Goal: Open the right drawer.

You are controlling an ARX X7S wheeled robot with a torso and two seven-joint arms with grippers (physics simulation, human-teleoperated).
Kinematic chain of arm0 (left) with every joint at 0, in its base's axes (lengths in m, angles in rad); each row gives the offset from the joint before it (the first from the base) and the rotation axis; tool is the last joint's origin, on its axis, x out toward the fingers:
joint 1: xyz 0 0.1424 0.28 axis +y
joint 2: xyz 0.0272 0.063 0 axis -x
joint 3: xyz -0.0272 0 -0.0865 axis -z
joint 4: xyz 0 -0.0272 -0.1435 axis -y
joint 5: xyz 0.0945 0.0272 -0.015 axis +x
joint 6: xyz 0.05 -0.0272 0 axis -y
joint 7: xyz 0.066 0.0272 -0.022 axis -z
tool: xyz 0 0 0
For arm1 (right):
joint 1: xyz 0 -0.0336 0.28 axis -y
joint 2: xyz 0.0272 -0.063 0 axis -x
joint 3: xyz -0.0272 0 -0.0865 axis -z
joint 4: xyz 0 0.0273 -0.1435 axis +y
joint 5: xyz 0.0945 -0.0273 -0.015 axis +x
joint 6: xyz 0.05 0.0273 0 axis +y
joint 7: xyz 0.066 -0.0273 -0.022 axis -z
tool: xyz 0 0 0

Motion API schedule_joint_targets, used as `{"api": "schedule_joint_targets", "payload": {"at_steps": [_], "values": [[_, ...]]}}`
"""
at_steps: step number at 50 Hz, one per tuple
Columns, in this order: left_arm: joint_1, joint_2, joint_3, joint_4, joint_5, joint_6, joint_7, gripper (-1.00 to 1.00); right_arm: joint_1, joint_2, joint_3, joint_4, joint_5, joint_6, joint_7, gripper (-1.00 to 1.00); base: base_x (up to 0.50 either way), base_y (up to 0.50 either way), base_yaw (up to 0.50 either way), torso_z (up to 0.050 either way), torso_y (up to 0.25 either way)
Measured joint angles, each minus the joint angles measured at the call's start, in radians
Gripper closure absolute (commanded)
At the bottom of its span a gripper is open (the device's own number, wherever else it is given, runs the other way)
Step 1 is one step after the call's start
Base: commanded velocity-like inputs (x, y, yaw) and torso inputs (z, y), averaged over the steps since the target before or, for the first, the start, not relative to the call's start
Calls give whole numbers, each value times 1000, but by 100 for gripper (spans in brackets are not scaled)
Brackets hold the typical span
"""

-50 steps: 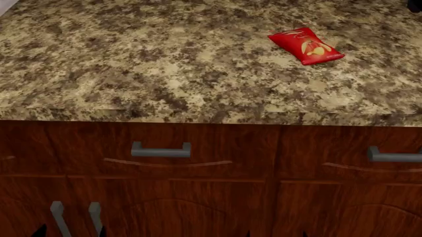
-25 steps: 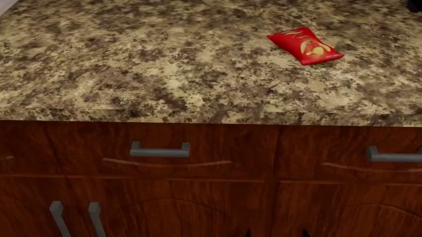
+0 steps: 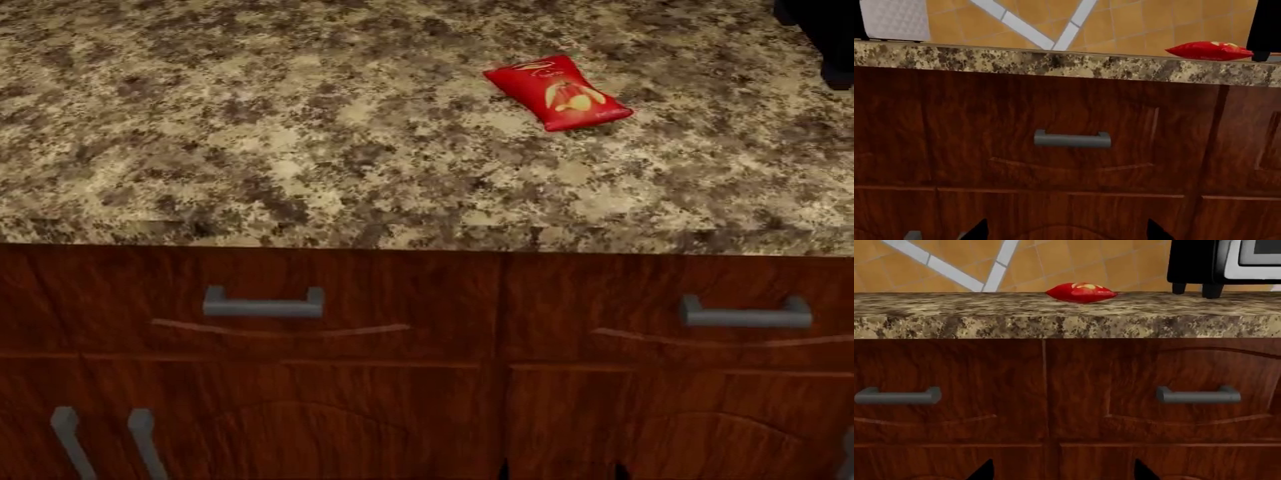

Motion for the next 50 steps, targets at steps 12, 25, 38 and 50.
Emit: {"api": "schedule_joint_targets", "payload": {"at_steps": [12, 25, 38, 50], "values": [[5, -7, 19, -1, -12, 6, -17, -100, 0, 11, -15, 19, 10, -20, 12, -100, 0, -221, 0, 0, 0], [2, -16, 38, -12, -24, 17, -30, -100, 2, 23, -28, 16, 23, -16, 26, -100, 0, -248, 0, 0, 0], [5, -26, 57, -6, -34, 20, -42, -100, 1, 35, -40, -12, 33, 5, 42, -100, 0, -258, 0, 0, 0], [5, -35, 71, -6, -39, 23, -53, -100, 1, 43, -50, -5, 40, -5, 52, -100, 0, -260, 0, 0, 0]]}}
